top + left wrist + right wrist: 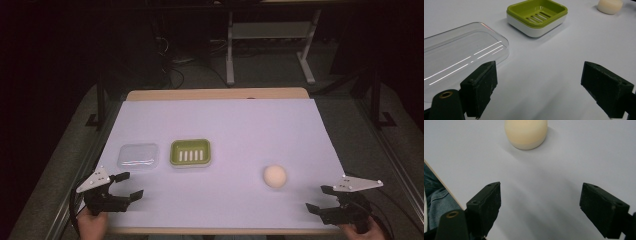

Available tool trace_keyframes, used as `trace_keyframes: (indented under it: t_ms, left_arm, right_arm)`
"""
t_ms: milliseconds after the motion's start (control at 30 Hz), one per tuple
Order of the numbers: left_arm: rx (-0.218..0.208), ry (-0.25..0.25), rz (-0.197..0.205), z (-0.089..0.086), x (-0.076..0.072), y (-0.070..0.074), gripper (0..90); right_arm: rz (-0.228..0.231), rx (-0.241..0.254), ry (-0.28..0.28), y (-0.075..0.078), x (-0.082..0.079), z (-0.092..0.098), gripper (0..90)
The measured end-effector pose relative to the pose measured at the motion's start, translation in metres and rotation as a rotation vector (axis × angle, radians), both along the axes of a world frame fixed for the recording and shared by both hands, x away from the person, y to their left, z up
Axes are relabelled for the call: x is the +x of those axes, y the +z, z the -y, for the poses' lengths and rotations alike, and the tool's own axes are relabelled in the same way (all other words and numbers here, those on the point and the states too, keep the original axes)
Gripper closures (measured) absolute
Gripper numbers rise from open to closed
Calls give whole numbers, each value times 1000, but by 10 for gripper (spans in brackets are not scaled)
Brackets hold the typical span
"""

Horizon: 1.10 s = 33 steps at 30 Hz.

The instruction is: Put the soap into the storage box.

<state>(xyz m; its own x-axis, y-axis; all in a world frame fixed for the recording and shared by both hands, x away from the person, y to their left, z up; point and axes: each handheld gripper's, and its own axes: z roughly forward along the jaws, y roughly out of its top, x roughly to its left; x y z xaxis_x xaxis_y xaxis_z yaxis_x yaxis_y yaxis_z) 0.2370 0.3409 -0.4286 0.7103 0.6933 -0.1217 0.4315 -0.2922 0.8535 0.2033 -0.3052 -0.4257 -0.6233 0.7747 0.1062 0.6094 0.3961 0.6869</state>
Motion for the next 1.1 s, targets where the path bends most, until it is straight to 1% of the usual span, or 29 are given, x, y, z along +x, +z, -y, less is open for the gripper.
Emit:
trace_keyframes:
  t_ms: [33, 133, 200, 233, 300, 333, 433, 467, 500, 533, 700, 867, 1100]
  left_arm:
    - [0, -1, 1, 0, 0, 0, 128]
    - [5, -5, 3, -1, 0, 0, 128]
    - [6, -9, 5, -1, -1, 1, 128]
    - [6, -12, 7, -1, -1, 1, 128]
    - [7, -10, 7, 0, -1, 1, 128]
    - [8, -11, 8, 0, -1, 1, 128]
    - [4, -7, 9, 0, -1, 1, 128]
    - [2, -5, 6, 0, -1, 1, 128]
    - [2, -5, 6, 0, -1, 1, 128]
    - [0, -4, 9, 0, -1, 1, 128]
    - [2, -5, 10, 0, -1, 1, 128]
    - [-2, -2, 12, -1, -1, 1, 128]
    - [0, -5, 10, 0, -1, 1, 128]
  right_arm:
    - [-4, -4, -2, 1, 0, -1, 167]
    - [3, -26, 9, 4, 1, -4, 164]
    - [0, -32, 18, 8, 2, -6, 162]
    - [8, -37, 26, 10, 3, -7, 161]
    - [7, -36, 37, 14, 5, -8, 160]
    - [-11, -33, 37, 15, 7, -8, 157]
    - [-25, -60, 41, 17, 13, -11, 156]
    - [-24, -65, 46, 17, 15, -12, 156]
    - [-31, -63, 42, 18, 16, -13, 157]
    - [-39, -69, 50, 19, 18, -14, 156]
    - [-31, -77, 72, 25, 25, -20, 157]
    - [-42, -96, 89, 28, 32, -25, 157]
    - [-47, -109, 104, 31, 40, -32, 155]
